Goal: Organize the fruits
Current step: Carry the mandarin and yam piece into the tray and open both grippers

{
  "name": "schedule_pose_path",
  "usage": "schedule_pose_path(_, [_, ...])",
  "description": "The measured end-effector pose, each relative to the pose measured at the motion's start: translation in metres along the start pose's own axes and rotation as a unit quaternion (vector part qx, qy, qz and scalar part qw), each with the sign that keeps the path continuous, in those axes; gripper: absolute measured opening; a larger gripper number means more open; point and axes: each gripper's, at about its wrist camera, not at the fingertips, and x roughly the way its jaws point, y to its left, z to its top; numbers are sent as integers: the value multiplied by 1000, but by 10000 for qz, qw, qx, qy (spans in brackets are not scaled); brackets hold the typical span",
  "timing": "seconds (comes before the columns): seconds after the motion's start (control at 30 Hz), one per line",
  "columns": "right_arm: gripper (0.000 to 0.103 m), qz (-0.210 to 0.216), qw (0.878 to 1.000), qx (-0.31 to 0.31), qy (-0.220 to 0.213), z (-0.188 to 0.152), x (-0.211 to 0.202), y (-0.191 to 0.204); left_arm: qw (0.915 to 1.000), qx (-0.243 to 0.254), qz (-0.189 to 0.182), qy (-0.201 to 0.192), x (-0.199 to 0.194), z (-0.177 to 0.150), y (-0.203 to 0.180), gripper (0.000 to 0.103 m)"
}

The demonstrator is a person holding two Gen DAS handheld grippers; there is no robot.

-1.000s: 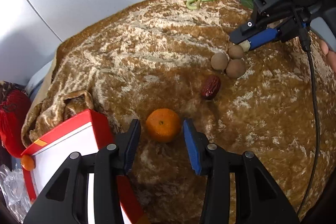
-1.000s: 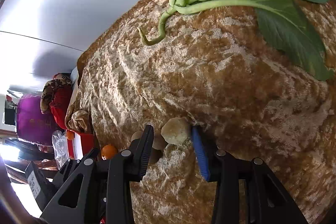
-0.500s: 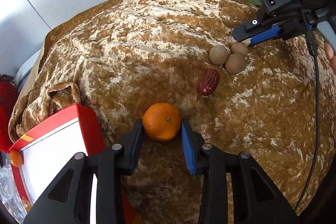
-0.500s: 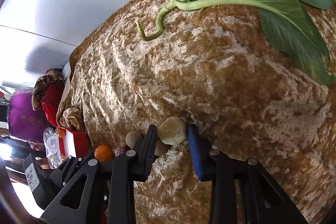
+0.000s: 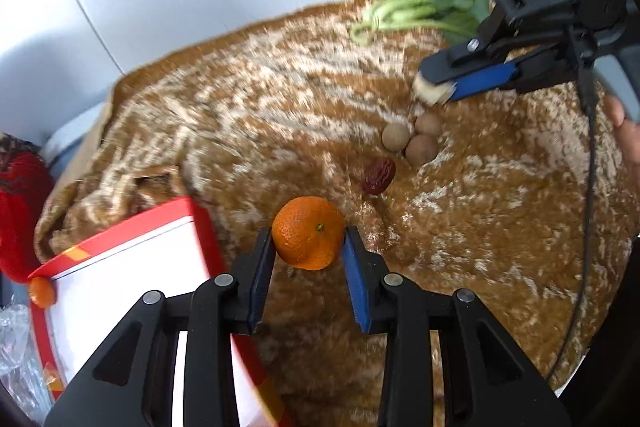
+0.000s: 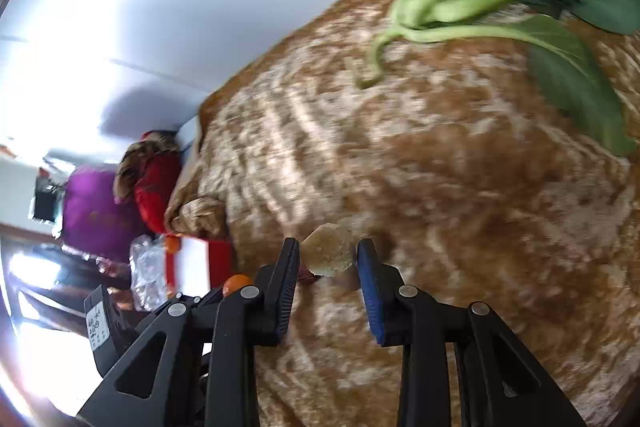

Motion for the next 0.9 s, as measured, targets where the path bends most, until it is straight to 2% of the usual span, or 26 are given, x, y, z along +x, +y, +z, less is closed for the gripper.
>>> schedule_pose_path(0.13, [31, 284, 9983, -497, 71, -12, 8, 32, 9991, -194, 250, -291, -31, -11, 17, 32])
schedule_pose_path(0.27, [31, 597, 9923, -1060, 244, -36, 27, 71, 9939, -872, 535, -419, -57, -27, 53, 32])
schedule_pose_path(0.43, [31, 813, 9792, -1818, 384, -73, 51, 119, 9768, -1788, 1164, -150, -62, -55, 102, 32])
schedule_pose_path(0.5, [32, 951, 9713, -2140, 429, -91, 58, 138, 9713, -2014, 1261, 41, -57, -65, 117, 32])
schedule_pose_path(0.6, [32, 1064, 9596, -2547, 552, -118, 70, 162, 9665, -2157, 1333, 389, -44, -78, 128, 32])
schedule_pose_path(0.7, [33, 965, 9514, -2838, 709, -142, 88, 179, 9653, -2127, 1398, 588, -36, -84, 131, 32])
schedule_pose_path(0.83, [33, 808, 9418, -3121, 951, -165, 107, 188, 9634, -2125, 1508, 624, -34, -85, 132, 32])
schedule_pose_path(0.9, [34, 856, 9417, -3114, 947, -167, 105, 187, 9635, -2097, 1561, 577, -35, -83, 131, 33])
